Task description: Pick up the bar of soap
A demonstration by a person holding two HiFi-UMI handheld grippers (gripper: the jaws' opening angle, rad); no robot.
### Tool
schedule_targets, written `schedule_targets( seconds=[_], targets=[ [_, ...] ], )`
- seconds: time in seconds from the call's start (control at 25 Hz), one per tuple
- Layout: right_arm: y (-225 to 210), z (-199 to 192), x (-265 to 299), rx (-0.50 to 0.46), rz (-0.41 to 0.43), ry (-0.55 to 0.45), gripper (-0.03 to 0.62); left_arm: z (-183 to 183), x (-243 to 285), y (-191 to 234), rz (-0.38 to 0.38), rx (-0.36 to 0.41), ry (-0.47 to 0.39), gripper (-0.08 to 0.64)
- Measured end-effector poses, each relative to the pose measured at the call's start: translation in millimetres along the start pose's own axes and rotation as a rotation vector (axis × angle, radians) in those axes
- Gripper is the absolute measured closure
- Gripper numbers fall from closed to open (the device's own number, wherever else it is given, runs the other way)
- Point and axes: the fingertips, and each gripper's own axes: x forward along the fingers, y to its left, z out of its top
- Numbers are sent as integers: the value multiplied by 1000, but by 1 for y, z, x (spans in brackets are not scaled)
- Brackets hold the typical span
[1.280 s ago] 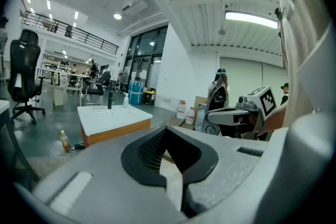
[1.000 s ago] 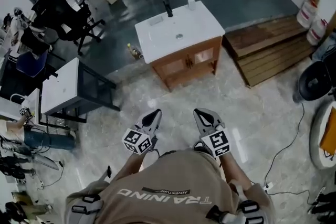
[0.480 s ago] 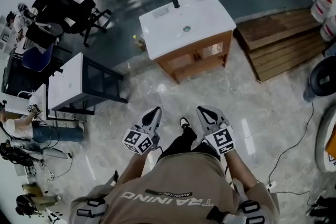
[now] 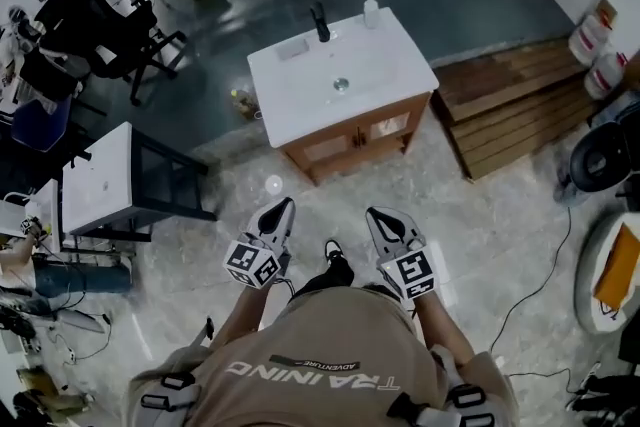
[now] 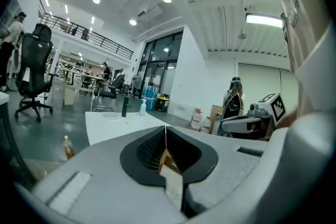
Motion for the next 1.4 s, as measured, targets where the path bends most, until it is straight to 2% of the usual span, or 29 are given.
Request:
schedule_targets(
  seconds=[0.28,0.48,0.72,0.96,1.12,1.28,1.4],
  targets=[
    [-25,35,67,-10,-54,-20,595,35,33,57,-17,35,-60,558],
    [-27,48,116,-30,-33,-25,595,54,49,98,-19,56,-89,558],
    [-43,54,152,-14,-32,-11,595,51,72,139,-8,17,-60,558],
    [-78,53,178,3,16,24,595,44,115,151,-2,3,-14,558],
    [-115,50,198,20,56,2,595,60,148,155,36,22,-13,558],
    [-147,73,226,-47,106,-20,595,86,172,168,82,43,-25,559],
    [-177,86,247,-48,111,-44,595,97,192,181,129,33,-36,558]
  ],
)
